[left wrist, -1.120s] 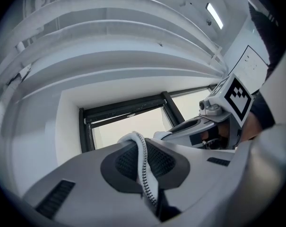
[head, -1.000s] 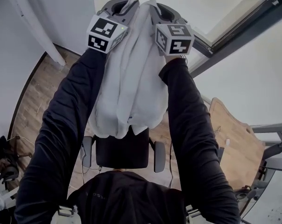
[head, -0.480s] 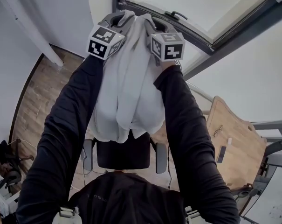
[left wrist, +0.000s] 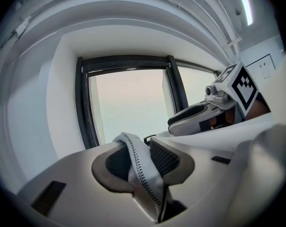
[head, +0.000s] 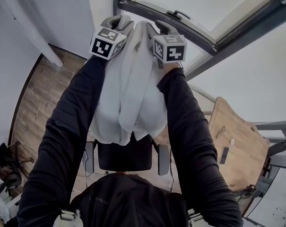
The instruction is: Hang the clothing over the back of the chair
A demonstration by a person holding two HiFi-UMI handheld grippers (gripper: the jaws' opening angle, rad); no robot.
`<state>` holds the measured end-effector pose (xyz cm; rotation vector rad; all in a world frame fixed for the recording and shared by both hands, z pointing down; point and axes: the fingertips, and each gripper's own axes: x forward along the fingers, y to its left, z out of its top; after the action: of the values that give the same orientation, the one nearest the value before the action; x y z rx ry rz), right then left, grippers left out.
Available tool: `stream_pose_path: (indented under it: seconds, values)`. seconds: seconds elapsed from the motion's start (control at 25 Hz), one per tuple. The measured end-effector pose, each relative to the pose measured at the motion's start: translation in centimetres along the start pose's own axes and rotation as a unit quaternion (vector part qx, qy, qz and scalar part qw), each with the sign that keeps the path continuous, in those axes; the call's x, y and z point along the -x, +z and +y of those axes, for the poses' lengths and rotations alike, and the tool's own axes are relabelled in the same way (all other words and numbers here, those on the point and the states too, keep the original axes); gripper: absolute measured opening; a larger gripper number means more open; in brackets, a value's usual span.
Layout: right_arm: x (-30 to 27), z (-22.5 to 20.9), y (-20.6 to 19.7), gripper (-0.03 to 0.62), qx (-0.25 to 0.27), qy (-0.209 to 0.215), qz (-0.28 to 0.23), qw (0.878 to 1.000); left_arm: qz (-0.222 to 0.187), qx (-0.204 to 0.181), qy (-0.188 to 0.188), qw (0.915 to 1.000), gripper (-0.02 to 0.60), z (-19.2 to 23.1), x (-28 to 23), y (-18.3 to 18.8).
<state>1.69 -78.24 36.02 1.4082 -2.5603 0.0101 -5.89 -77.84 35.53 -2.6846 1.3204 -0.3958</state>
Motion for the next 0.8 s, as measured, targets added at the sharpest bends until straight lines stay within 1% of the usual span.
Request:
stream_pose_path:
  seconds: [0.16, 0.28, 0.48, 0.64, 0.8]
  values:
    - [0.0, -0.1, -0.2, 0.138, 0.000, -0.004, 0.001, 1.000, 0.030, 0.010, -0.002, 0.9995, 0.127, 0.1, -0.1, -0.9]
    - [0.2, 0.0, 0.2, 0.138, 0.005, -0.006, -0.002, 1.000, 0.046, 0.016, -0.012, 0.9987, 0.152, 0.1, 0.1, -1.0]
    - [0.8, 0.4, 1.1, 0.138, 0.026, -0.014, -0.008, 1.000, 0.073, 0.042, -0.032, 0.9959, 0.230, -0.1, 0.9, -0.6]
    - [1.4, 0.7, 1.7, 0.138, 0.037, -0.017, -0.011, 0.999, 0.087, 0.059, -0.021, 0.9943, 0.259, 0.2, 1.8, -0.6]
    - [2.6, 1.1, 2.4, 0.138, 0.043, -0.019, -0.019, 0.999, 0.096, 0.083, -0.010, 0.9919, 0.262, 0.4, 3.0, -0.5]
